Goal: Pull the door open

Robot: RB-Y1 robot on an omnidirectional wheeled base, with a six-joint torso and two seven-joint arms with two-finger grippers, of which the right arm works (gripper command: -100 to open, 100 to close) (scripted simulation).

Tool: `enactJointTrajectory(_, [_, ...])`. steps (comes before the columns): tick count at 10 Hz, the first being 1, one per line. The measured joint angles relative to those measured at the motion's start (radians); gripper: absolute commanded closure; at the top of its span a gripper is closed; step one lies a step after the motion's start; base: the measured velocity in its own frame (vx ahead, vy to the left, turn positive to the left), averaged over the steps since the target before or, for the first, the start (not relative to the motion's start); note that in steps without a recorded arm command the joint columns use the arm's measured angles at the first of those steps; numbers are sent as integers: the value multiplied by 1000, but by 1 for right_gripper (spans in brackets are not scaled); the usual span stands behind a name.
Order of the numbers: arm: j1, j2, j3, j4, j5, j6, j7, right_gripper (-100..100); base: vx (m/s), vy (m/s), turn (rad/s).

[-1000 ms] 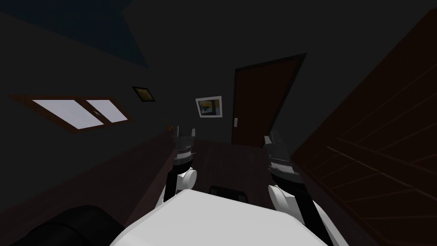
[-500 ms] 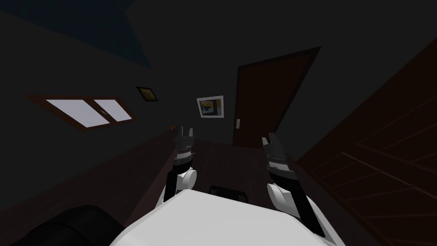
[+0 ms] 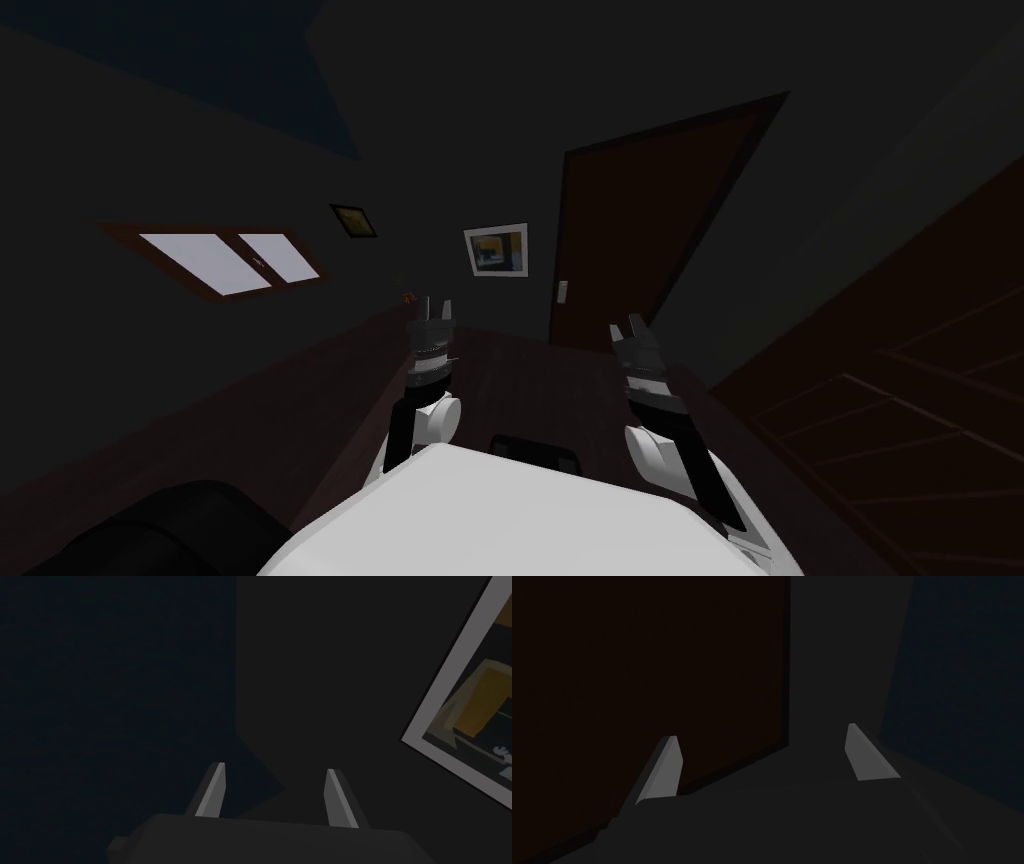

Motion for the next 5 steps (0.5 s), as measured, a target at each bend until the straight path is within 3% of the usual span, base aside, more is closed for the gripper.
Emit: enactJointTrajectory(5, [-68,-29,-25,130,-57,-2,-123,-100,97,-6,77])
